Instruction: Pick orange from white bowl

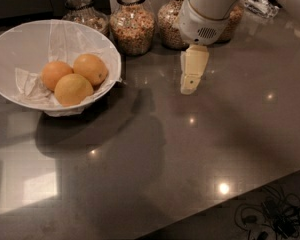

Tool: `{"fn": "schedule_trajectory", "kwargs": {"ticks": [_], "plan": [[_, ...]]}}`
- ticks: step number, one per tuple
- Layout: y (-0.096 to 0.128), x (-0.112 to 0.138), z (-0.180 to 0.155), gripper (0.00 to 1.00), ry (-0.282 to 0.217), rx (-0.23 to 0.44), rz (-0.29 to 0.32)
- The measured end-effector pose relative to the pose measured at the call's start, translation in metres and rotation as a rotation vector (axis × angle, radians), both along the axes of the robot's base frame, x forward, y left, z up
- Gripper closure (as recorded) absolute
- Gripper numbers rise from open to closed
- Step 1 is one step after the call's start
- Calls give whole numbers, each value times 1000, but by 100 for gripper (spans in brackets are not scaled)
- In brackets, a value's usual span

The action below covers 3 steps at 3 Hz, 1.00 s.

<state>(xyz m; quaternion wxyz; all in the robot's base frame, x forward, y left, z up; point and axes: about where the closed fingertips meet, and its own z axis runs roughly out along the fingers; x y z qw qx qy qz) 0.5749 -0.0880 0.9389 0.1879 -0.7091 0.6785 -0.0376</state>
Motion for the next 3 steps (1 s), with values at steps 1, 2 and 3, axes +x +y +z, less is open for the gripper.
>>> {"fn": "schedule_trajectory", "kwargs": {"ticks": [1,2,3], "plan": [[36,23,3,0,-32,72,88],[80,34,18,0,-51,159,214],[124,34,27,0,-26,251,345]]}}
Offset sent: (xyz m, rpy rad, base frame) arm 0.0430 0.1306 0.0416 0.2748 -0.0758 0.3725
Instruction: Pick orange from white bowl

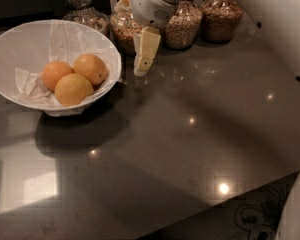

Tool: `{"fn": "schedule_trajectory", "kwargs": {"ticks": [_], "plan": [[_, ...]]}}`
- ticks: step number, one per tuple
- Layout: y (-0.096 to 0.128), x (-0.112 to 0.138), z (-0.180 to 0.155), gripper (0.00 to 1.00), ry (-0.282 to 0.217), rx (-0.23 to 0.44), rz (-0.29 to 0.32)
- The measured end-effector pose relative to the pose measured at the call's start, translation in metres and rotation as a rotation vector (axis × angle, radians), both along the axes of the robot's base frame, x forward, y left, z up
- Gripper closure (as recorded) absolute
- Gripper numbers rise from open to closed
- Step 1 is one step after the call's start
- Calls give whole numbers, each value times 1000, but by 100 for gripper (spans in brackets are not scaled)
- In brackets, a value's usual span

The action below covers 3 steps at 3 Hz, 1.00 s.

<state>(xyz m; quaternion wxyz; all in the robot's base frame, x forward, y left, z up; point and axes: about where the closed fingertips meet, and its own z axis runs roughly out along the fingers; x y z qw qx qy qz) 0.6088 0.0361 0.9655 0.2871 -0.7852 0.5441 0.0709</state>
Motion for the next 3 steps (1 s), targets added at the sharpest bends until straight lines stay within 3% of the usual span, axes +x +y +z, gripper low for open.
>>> {"fn": "schedule_trajectory", "kwargs": {"ticks": [1,2,3], "plan": [[33,-5,3,0,53,78,100],[33,-5,3,0,53,78,100],[39,0,-9,0,64,121,103]]}}
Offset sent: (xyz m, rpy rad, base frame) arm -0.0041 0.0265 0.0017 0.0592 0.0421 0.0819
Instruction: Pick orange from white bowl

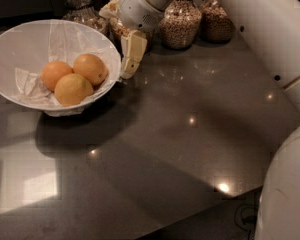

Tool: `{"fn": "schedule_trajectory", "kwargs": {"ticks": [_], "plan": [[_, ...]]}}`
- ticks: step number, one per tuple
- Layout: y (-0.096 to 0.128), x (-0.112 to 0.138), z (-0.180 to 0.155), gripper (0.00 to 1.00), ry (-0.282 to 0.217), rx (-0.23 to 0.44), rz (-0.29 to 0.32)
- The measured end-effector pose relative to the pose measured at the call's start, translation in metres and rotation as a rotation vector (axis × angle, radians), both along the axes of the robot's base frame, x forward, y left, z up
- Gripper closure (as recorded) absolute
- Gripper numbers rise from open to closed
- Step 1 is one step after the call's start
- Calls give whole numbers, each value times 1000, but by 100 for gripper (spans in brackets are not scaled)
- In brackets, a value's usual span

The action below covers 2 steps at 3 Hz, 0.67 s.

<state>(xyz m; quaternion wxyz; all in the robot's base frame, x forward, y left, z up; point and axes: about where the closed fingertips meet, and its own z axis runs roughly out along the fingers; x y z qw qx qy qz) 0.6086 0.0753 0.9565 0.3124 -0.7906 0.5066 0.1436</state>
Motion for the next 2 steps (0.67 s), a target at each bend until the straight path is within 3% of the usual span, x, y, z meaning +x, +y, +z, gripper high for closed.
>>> {"fn": "schedule_trajectory", "kwargs": {"ticks": [2], "plan": [[26,14,-24,6,54,68,40]]}}
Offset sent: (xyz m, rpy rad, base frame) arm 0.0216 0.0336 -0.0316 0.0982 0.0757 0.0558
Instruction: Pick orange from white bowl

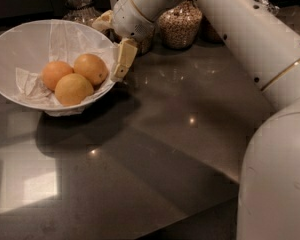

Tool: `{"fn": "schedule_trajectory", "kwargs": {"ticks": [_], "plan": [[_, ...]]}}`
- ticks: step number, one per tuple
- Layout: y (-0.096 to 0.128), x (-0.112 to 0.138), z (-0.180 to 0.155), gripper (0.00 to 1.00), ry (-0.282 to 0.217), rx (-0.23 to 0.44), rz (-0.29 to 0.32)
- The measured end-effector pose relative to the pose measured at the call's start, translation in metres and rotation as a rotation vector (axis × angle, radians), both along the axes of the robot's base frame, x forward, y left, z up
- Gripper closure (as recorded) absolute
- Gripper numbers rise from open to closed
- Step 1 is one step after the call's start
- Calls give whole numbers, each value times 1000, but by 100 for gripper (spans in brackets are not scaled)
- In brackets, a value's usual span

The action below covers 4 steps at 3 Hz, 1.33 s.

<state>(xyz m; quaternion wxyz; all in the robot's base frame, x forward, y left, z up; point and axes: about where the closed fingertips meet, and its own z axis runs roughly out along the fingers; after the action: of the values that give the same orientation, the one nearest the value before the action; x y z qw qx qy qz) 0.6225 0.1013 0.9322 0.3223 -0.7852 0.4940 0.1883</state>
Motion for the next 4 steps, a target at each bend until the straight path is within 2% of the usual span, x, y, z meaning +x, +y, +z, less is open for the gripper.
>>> {"fn": "schedule_trajectory", "kwargs": {"ticks": [1,3,4], "plan": [[9,3,-4,9,9,8,23],[26,11,-11,31,19,-5,68],[29,15,-16,31,16,-17,88]]}}
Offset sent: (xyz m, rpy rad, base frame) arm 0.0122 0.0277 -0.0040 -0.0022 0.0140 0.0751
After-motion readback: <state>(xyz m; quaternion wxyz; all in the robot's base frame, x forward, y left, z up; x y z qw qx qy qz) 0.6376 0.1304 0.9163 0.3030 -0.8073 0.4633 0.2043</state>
